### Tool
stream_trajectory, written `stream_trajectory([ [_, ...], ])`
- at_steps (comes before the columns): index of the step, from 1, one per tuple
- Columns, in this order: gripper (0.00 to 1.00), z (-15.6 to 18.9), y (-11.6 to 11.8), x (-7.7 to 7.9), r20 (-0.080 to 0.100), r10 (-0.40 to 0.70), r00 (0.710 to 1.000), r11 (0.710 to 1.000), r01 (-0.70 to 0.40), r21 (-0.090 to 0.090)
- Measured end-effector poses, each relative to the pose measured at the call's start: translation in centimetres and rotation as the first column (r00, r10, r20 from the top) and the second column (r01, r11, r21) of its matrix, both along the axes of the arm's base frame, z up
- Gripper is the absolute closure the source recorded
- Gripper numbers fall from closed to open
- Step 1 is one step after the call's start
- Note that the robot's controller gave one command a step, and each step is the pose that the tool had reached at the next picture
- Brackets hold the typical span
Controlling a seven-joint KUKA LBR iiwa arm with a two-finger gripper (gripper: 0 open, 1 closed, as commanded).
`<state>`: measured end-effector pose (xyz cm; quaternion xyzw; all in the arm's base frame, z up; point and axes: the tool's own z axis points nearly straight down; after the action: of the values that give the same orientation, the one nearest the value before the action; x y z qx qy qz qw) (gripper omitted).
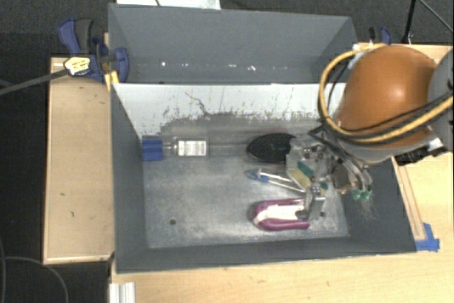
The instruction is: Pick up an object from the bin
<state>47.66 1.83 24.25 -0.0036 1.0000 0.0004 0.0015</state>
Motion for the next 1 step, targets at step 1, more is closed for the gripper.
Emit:
stream_trajectory([
  [1,0.0,-15.99,-1.07,1.02,-0.009,-0.139,0.99,0.99,0.139,-0.001],
])
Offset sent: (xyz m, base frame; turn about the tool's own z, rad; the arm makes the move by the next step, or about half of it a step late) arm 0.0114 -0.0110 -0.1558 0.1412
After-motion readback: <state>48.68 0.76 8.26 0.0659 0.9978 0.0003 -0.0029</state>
